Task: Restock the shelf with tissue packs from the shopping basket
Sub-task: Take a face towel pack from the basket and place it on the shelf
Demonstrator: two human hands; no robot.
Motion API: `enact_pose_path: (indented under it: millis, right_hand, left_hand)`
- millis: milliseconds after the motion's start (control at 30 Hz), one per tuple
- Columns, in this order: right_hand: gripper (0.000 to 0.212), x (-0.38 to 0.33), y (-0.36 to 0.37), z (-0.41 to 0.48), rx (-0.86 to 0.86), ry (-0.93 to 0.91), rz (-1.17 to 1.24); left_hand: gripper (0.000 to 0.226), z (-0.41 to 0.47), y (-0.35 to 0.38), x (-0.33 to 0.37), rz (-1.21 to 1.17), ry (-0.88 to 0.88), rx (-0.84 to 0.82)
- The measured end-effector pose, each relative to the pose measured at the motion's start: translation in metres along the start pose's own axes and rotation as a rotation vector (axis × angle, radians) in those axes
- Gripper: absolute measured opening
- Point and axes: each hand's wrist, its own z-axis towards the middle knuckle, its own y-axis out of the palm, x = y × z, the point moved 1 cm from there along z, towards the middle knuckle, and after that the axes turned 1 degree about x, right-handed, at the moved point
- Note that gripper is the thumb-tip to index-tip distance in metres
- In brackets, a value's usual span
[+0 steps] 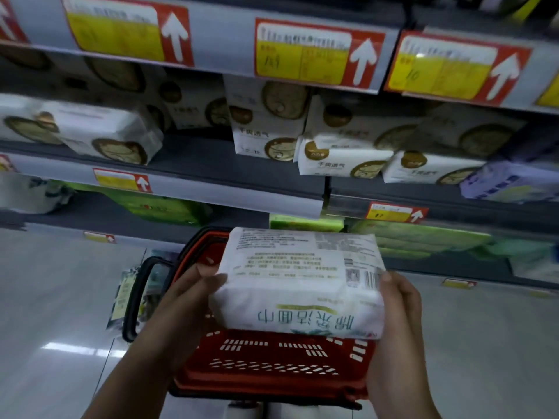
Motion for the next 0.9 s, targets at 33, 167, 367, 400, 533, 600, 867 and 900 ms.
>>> enact_pose_path:
  millis: [33,167,367,400,533,600,867,900]
  right_hand:
    - [0.043,-0.007,-0.001,-0.009,0.002,0.004,0.019]
    - [0.06,-0.032,-0.008,-0.036,-0.011,0.02,0.033]
    - [0.099,-0.09,-0.002,-0.088,-0.053,-0.018,-0.037]
    - [0.1,-0.103,-0.002,-0.097,-0.07,-0.027,-0.043]
    - [0.102,-0.151,0.001,-0.132,-0.152,-0.027,-0.039]
    - [0.104,-0.167,0.0,-0.147,-0.164,-0.033,-0.018]
    - [0.054,-0.232,-0.004,-0.195,-0.257,-0.076,0.063]
    - [0.048,-0.241,-0.005,-0.2,-0.278,-0.087,0.057]
  left_hand:
    - [0.046,-0.009,0.002,0.005,-0.007,0.0,0.007]
    - [0.026,-0.041,0.008,0.031,0.002,0.011,0.023]
    - [0.047,-0.105,0.017,0.078,-0.077,-0.004,0.041]
    - [0.047,-0.117,0.019,0.087,-0.081,-0.013,0.045]
    - [0.017,-0.163,0.025,0.131,-0.064,0.048,0.029]
    - [0.028,-0.181,0.029,0.149,-0.081,0.086,0.015]
    - [0.023,-0.242,0.051,0.203,-0.026,0.141,0.044]
    - [0.021,-0.25,0.055,0.209,-0.026,0.148,0.041]
